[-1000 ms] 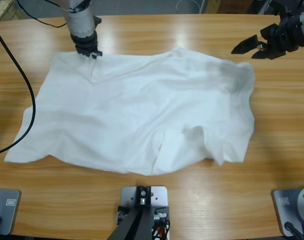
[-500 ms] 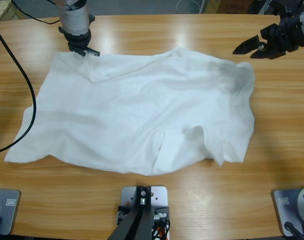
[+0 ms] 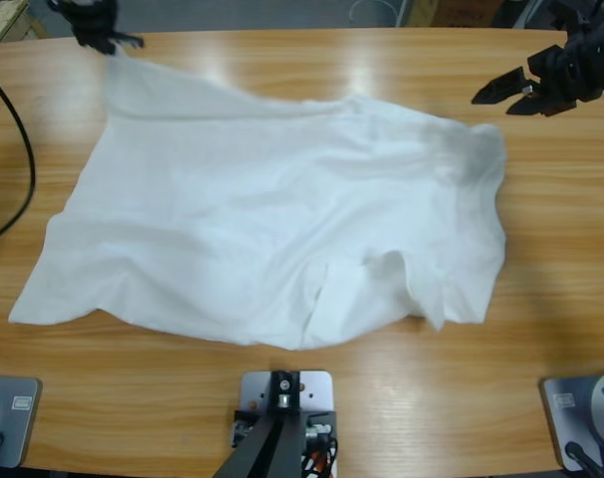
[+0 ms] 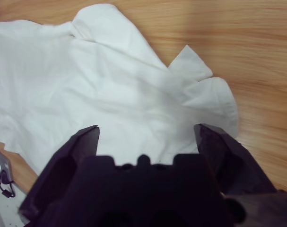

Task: Fold clothes

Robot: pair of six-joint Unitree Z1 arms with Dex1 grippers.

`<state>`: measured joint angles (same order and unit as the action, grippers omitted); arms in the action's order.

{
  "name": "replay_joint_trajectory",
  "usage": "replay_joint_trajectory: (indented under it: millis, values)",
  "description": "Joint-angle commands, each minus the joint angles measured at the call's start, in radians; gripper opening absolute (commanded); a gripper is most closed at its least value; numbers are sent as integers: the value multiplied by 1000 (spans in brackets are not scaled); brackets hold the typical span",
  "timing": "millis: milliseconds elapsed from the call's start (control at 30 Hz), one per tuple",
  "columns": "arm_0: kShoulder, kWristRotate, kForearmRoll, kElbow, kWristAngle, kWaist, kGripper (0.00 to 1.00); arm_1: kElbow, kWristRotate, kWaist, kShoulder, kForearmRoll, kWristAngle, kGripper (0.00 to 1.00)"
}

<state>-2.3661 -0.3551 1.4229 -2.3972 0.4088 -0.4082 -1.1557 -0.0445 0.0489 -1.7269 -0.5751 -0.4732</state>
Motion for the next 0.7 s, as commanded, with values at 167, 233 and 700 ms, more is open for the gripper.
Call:
replay_joint_trajectory:
  millis: [167,233,700]
  values:
    - [-109,-62,53,-171,-19,58,0,27,-11,-14,43,-4,-16,816]
    - [-154,-71,99,-190,-65,73,0,29,-11,-14,47,-6,-16,816]
    - [-89,-129,220,-200,-108,273,913,40,-14,-21,75,-9,19,830]
